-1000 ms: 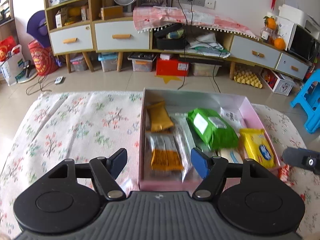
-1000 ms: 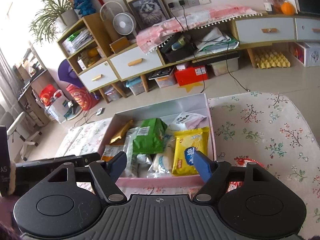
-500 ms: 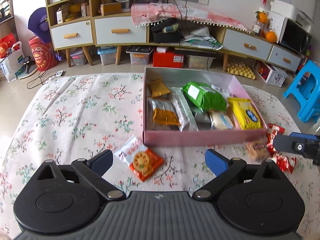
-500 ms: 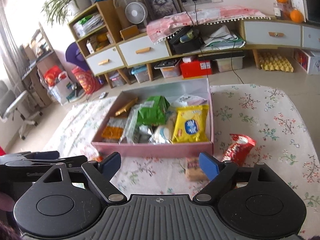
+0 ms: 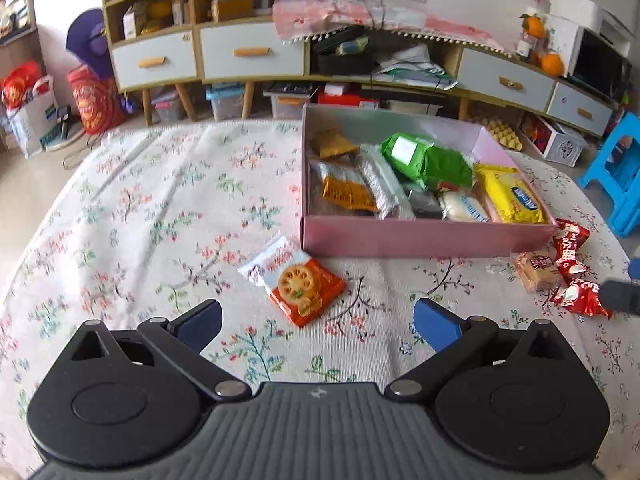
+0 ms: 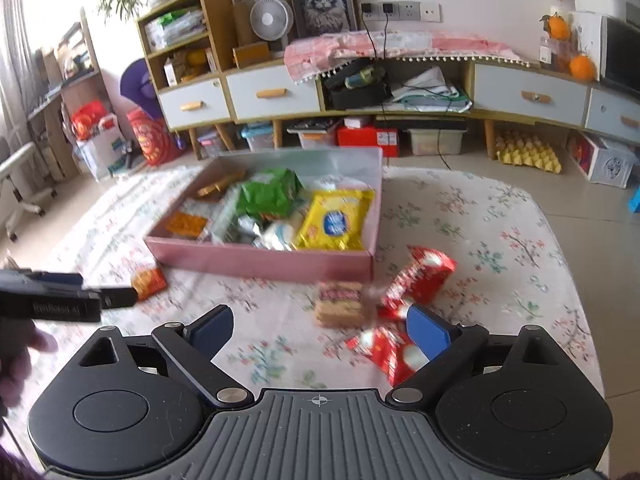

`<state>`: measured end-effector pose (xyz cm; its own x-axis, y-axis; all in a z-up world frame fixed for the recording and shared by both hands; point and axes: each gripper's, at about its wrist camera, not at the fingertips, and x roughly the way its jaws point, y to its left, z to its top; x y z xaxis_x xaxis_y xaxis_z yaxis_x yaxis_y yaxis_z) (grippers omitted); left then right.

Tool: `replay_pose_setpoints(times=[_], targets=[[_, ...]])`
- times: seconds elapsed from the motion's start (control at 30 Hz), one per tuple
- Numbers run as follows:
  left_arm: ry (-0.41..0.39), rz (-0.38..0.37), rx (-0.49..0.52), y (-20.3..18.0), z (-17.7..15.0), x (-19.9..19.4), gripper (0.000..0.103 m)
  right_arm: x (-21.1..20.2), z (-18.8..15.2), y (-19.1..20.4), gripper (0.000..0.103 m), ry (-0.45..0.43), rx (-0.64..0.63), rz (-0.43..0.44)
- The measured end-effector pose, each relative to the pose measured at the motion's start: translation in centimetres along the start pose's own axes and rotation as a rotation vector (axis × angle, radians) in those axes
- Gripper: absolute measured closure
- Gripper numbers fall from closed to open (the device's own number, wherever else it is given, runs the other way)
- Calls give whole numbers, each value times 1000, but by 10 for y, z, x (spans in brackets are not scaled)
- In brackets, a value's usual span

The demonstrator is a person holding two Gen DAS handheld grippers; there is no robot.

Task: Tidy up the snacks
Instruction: 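Lift both open tools out of the box back over the table, then close the left tool on the orange biscuit packet while the right tool closes on a red wrapped packet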

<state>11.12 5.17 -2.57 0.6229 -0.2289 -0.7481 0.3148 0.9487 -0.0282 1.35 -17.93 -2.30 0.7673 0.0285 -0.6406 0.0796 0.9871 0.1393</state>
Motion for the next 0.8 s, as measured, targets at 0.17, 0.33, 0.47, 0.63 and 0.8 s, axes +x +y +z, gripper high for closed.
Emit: replay_pose_setpoints(times=[0.17, 0.33, 0.47, 0.63, 0.8], targets=[[28, 8, -44, 0, -18, 8, 1, 8, -20, -10, 8, 44, -22, -24], [32, 13, -46, 0, -31, 15, 1, 19, -37, -19, 8, 83, -27, -58], [-24, 64, -12, 1, -40, 18, 0, 33, -47, -27, 8, 116, -30, -85], [-86, 79, 6, 1, -42, 18, 0, 42, -59, -31, 0, 43, -70, -101], [-117, 91, 3, 0, -36, 25, 0, 47, -56, -35, 0, 2, -78, -97]])
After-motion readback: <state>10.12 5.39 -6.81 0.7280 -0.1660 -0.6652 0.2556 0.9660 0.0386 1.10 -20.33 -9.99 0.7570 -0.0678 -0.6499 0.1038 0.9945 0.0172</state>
